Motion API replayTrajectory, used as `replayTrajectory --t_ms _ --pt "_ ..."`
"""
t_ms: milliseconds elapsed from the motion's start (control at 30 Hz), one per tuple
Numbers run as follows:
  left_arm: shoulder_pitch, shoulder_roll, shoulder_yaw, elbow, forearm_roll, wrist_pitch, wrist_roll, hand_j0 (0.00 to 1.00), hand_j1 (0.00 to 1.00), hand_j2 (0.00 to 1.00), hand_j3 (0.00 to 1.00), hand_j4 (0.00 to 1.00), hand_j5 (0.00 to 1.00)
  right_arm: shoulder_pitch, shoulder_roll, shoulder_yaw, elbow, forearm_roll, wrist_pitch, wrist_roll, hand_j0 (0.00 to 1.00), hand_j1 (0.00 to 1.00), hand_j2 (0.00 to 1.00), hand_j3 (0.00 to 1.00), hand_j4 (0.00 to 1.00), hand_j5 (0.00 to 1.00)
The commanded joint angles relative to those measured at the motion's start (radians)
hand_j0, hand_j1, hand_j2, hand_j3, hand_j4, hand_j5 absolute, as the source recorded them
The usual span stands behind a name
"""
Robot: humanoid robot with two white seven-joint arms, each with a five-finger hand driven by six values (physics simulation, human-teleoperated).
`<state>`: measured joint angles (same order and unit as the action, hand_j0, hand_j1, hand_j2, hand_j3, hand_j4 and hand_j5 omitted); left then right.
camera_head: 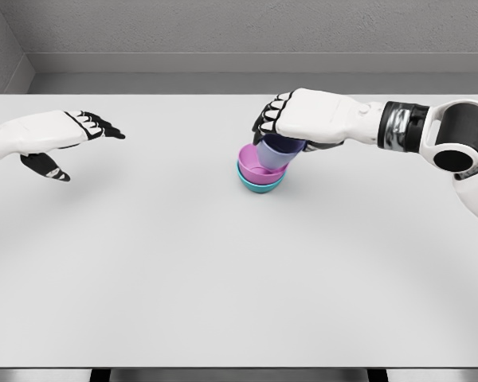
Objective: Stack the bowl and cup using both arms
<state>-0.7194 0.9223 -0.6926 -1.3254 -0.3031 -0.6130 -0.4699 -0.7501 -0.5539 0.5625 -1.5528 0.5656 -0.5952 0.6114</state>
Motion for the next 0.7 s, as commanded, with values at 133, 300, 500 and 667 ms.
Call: replayTrajectory --t_ms 133,300,500,667 --pt "0.0 0.001 0.002 0.0 0.005 0.002 0.0 1.0 1.0 1.0 1.0 1.0 1.0 0.0 0.003 0.007 0.02 -0.003 0.003 -0.001 0.69 0.69 0.69 0.69 0.69 0.69" --pt "0.0 0.001 0.002 0.0 0.007 0.002 0.0 1.0 1.0 1.0 1.0 1.0 1.0 -0.002 0.012 0.007 0.022 -0.001 0.003 -0.001 0.69 0.69 0.69 0.69 0.69 0.69" --pt "0.0 0.001 0.002 0.0 0.007 0.002 0.0 1.0 1.0 1.0 1.0 1.0 1.0 -0.014 0.026 0.013 0.03 0.0 0.005 -0.001 0.69 0.69 0.69 0.69 0.69 0.69" --pt "0.0 0.0 0.002 0.0 0.004 0.002 0.0 1.0 1.0 1.0 1.0 1.0 1.0 -0.02 0.028 0.025 0.048 0.004 0.005 -0.001 0.69 0.69 0.69 0.69 0.69 0.69"
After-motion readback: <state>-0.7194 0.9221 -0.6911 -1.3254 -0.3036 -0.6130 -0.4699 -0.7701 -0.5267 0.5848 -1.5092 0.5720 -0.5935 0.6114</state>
